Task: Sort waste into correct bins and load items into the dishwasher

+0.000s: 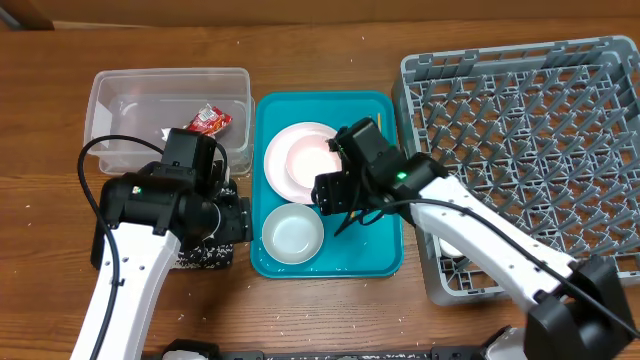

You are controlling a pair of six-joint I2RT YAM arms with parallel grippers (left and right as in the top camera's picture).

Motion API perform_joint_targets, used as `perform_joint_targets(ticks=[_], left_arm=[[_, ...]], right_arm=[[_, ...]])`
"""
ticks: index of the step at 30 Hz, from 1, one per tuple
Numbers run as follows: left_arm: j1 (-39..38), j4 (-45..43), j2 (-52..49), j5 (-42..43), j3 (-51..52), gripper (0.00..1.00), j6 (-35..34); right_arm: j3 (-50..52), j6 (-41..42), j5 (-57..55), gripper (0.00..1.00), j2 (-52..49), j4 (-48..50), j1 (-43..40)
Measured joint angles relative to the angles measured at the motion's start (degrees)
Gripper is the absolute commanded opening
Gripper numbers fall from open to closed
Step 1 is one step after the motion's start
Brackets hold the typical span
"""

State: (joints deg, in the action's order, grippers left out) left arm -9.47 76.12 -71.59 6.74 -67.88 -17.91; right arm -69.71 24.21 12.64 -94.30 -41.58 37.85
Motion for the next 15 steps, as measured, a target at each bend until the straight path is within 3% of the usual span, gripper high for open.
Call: perform_joint_targets(ticks=[1, 4, 15], left_arm=[[0.0, 0.0, 0.4, 0.0, 0.0, 1.0, 0.3], [0.0, 0.0, 1.9, 0.2, 0.0, 1.0, 0.3], [0.0, -0.1, 2.4, 0.2, 0.0, 1.0, 0.3]], right_arm=[[0.0, 0.3, 0.0, 0.86, -0.4, 0.0, 0.0], [0.0, 1.0, 0.0, 1.0, -0.5, 0.7, 0.0], [0.0, 1.1, 0.0, 1.0, -0.5, 1.0, 0.0]])
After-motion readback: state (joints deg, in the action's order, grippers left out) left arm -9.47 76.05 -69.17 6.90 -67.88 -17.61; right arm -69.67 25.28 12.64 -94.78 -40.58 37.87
